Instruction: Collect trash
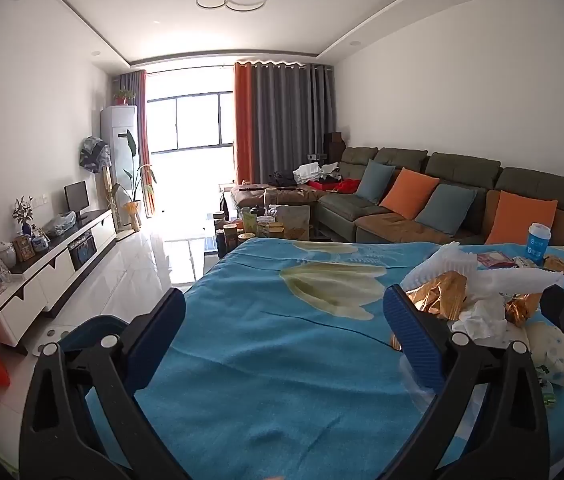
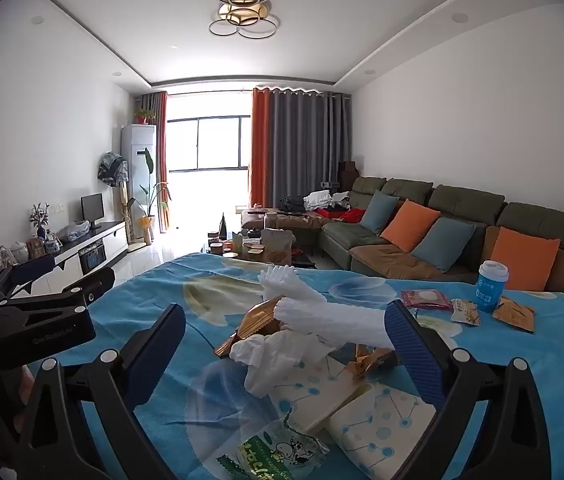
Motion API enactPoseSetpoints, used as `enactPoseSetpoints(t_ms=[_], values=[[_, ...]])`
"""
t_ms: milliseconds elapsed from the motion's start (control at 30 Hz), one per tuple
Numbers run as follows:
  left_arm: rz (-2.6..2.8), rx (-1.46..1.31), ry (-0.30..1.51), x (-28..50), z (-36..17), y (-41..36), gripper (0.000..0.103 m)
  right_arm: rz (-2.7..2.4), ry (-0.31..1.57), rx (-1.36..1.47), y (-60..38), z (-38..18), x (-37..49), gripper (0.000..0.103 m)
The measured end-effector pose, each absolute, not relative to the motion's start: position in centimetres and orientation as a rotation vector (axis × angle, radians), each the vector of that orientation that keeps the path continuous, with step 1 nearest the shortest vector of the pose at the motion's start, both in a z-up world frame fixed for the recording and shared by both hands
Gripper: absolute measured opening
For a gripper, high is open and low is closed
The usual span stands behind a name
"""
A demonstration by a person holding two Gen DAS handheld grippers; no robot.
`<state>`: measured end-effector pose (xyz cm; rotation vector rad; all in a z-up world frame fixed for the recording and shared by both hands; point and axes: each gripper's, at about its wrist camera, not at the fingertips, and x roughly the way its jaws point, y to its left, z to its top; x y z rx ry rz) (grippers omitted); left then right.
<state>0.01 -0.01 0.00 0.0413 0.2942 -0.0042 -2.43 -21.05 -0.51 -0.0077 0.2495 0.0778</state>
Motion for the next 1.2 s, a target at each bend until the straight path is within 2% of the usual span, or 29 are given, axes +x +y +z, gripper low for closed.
enactPoseSetpoints(t_ms=[133,233,1200], values=[[-0.008,0.045,0.303,0.5,0.0,0.0,0.097,0.078,0.241,-0.01,-21.0,-0.5,-2.5,0.096],[-0.008,0.049,0.238,-1.4,0.2,-0.2,0.098,0.077,0.249,-0.013,-20.9,-0.5,-2.4,0.096],[-0.035,0.006,0.226,-2.3,0.7,0.1,0.097,0.076,0.24,0.001,-21.1,-0.5,-2.8,0.096]])
